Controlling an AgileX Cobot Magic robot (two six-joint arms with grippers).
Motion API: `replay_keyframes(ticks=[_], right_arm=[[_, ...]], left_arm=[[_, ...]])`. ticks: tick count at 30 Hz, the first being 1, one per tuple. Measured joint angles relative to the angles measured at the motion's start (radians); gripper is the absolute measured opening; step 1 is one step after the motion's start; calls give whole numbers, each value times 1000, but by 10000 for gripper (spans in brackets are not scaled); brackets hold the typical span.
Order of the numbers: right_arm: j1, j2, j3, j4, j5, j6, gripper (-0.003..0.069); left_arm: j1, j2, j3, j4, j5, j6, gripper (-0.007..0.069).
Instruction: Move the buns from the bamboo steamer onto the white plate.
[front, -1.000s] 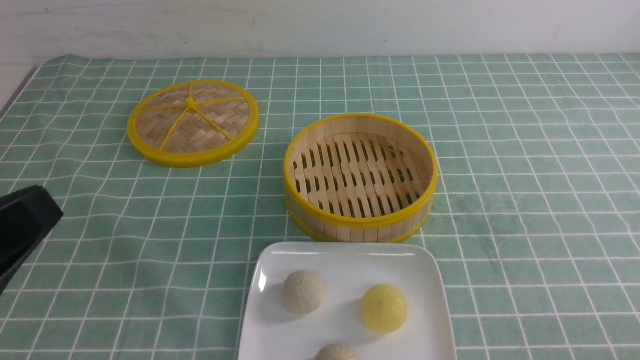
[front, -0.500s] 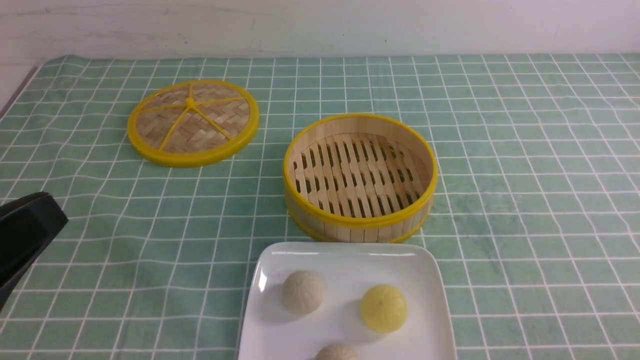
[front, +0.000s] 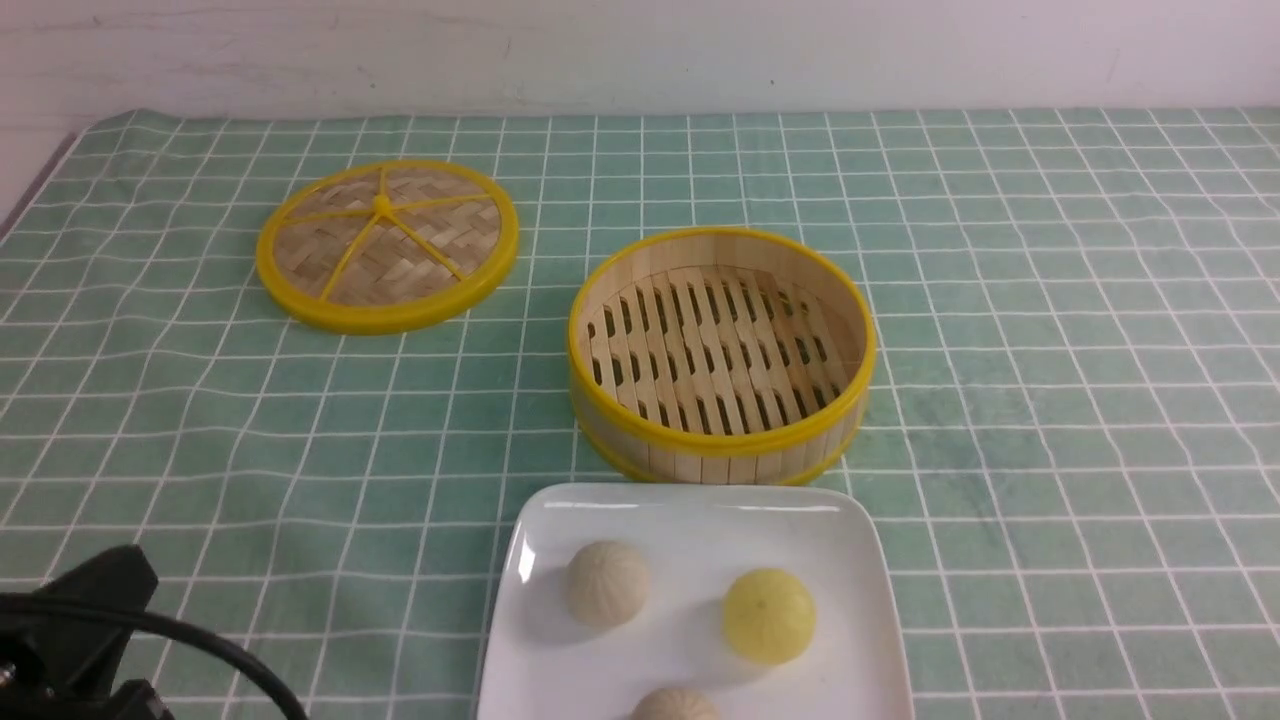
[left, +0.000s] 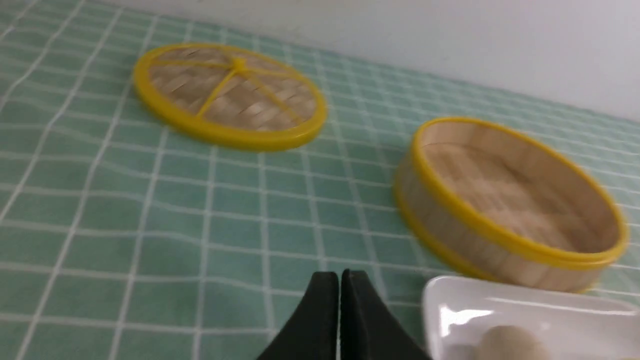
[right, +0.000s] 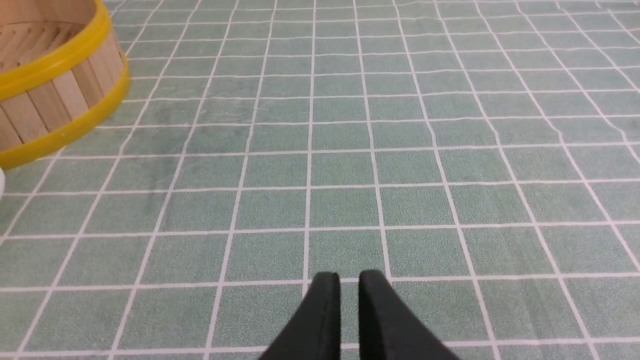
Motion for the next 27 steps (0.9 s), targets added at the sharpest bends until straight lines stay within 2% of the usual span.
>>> replay_keyframes(ticks=[2,4,11,17,27], right_arm=[[0,0,0,0,0,0,86],[0,0,0,0,0,0,90],[0,0,0,0,0,0,100],[0,0,0,0,0,0,106],[0,0,0,0,0,0,113]], left_arm=[[74,-35,86,3,-19,0,38],[108,-95,153,20,-19,0,41],[150,-284,199,80,59,1,43],[212,-308,199,96,181,2,44],[246,-308,199,99,184,3,49]])
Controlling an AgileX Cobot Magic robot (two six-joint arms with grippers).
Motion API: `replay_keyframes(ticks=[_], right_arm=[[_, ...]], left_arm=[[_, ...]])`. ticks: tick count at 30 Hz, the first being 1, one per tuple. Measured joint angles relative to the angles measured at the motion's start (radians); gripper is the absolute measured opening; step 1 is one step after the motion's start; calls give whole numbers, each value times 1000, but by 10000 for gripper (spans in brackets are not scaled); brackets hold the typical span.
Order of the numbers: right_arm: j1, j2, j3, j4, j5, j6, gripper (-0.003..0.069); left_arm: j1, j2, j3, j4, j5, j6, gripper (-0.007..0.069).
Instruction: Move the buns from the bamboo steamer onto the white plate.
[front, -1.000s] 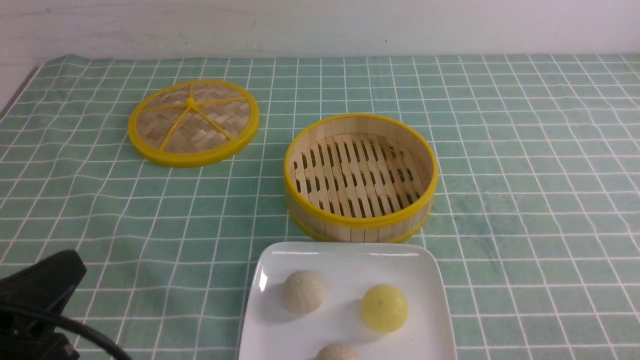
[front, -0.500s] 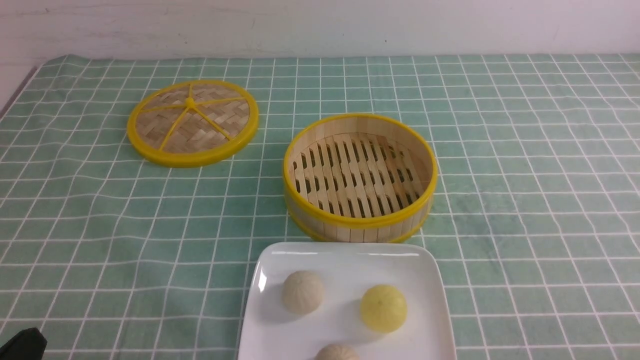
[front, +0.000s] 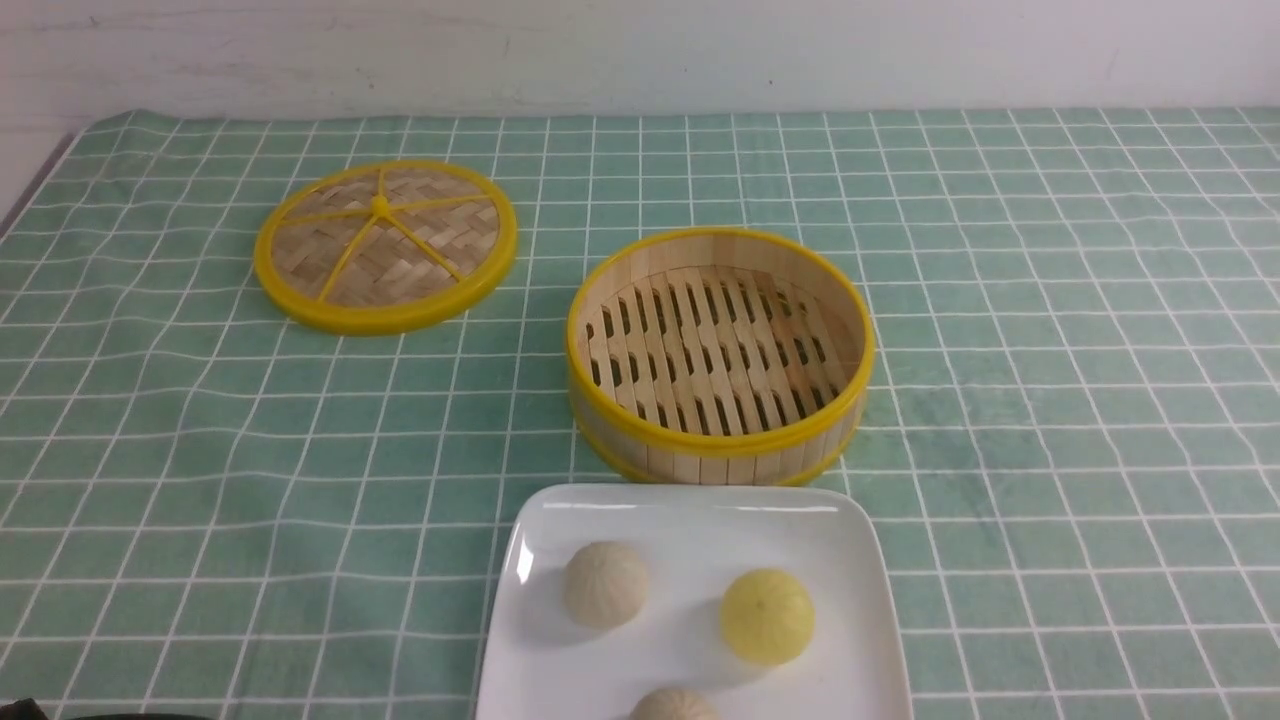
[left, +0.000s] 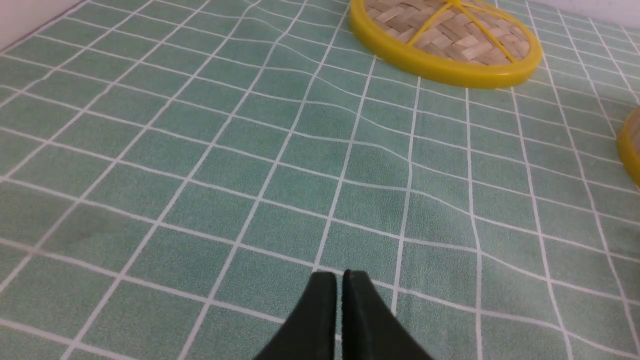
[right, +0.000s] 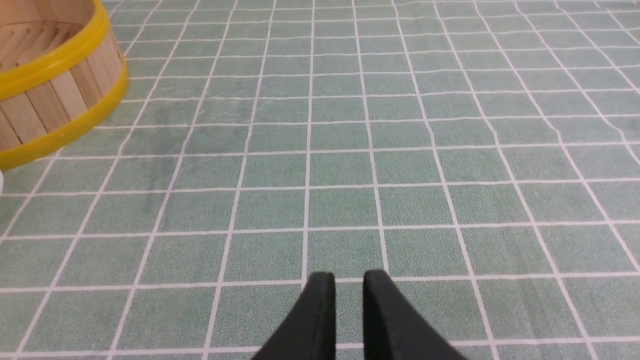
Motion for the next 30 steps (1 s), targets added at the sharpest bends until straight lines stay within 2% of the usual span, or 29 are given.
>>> replay_keyframes(ticks=[30], right_arm=[[0,0,0,0,0,-3,150]], left_arm=[[-27,0,0,6,2,0,75]])
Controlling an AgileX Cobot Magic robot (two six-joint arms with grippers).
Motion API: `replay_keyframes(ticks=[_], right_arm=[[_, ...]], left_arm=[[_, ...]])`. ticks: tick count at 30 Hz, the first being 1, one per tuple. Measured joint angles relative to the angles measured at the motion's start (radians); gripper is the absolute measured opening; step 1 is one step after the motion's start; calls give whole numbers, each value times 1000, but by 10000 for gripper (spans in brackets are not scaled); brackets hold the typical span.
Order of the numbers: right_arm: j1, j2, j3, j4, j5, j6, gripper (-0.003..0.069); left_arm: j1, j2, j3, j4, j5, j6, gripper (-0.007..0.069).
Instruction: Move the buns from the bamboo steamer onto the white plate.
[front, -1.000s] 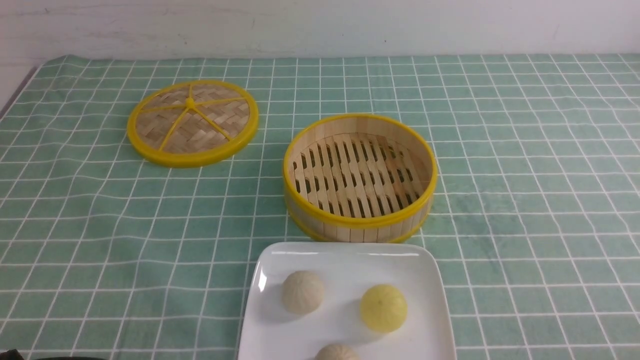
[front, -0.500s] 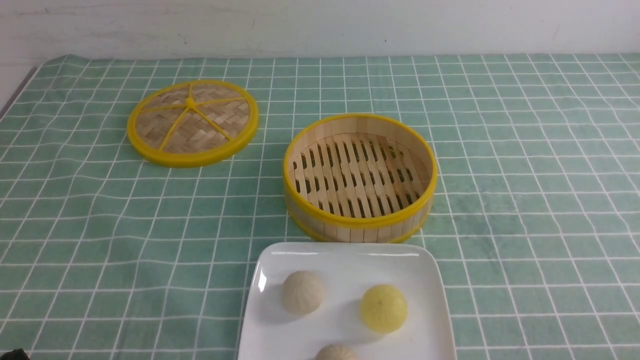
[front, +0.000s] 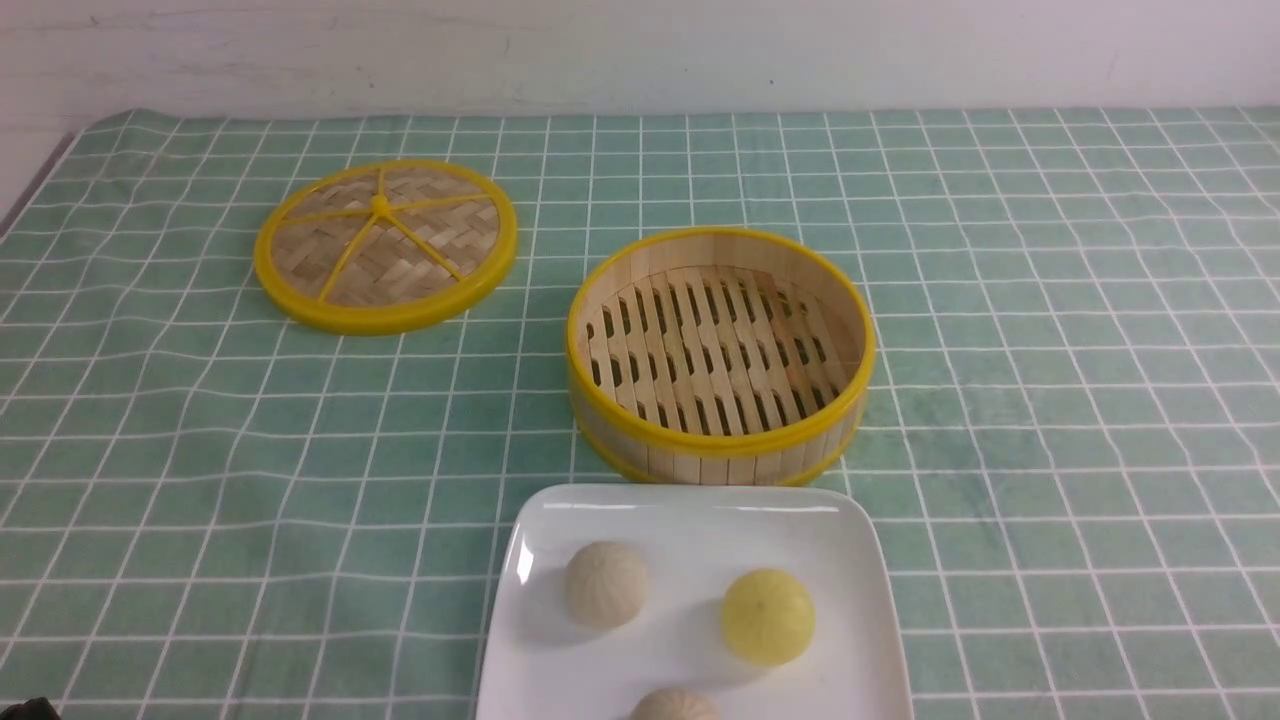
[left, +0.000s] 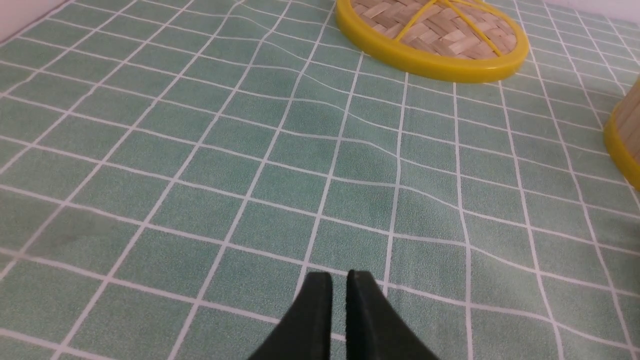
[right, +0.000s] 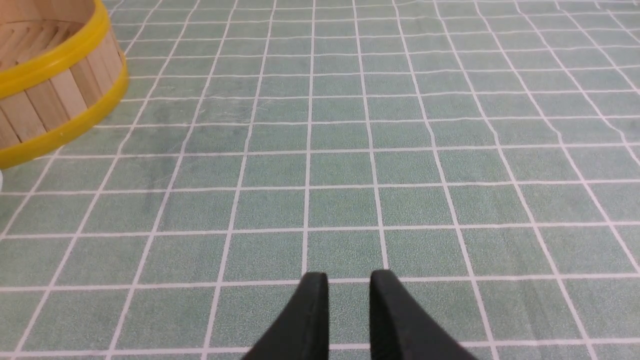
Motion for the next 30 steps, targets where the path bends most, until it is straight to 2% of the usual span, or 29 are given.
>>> replay_keyframes(ticks=[30], right_arm=[[0,0,0,0,0,0,195]], left_arm=[[0,0,0,1,1,0,97]])
